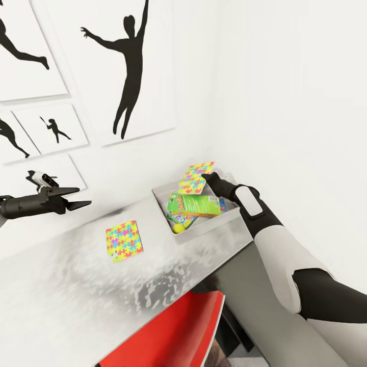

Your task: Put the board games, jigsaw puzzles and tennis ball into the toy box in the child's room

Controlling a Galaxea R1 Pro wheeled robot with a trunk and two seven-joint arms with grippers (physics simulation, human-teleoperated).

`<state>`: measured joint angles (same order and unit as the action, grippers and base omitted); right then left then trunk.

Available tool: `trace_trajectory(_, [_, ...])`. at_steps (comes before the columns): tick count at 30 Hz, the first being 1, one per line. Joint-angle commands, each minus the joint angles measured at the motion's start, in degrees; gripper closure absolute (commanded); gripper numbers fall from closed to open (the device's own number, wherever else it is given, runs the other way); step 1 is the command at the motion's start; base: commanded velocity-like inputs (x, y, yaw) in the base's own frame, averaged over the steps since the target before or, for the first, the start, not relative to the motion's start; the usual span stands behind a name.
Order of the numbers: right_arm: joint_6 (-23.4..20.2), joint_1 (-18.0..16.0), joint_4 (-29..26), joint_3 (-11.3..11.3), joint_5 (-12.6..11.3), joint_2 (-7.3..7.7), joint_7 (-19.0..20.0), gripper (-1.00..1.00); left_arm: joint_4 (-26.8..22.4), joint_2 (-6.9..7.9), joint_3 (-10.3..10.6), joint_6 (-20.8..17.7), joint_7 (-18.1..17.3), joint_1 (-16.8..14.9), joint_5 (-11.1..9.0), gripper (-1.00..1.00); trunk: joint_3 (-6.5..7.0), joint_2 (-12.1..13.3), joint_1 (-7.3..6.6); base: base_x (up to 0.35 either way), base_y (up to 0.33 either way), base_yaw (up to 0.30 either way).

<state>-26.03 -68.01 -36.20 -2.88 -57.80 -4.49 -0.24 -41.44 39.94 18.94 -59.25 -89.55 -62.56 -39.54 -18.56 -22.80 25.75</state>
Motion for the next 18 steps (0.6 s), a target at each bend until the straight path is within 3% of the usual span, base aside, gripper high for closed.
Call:
trace_trajectory(1, [-0.1, 0.0, 0.0, 0.0, -0.1, 0.01, 0.0, 1.0, 0.0, 0.1, 0.3, -0.6, -0.4, -0.1, 0.0, -1.0, -0.2, -0.1, 0.03, 0.0, 0.0, 0.0])
trace_trajectory(18, [-0.1, 0.0, 0.1, 0.0, -0.2, 0.26, 0.1, 1.0, 0.0, 0.14, 0.3, -0.6, -0.4, -0.1, 0.0, -1.0, -1.79, -0.1, 0.03, 0.0, 0.0, 0.0])
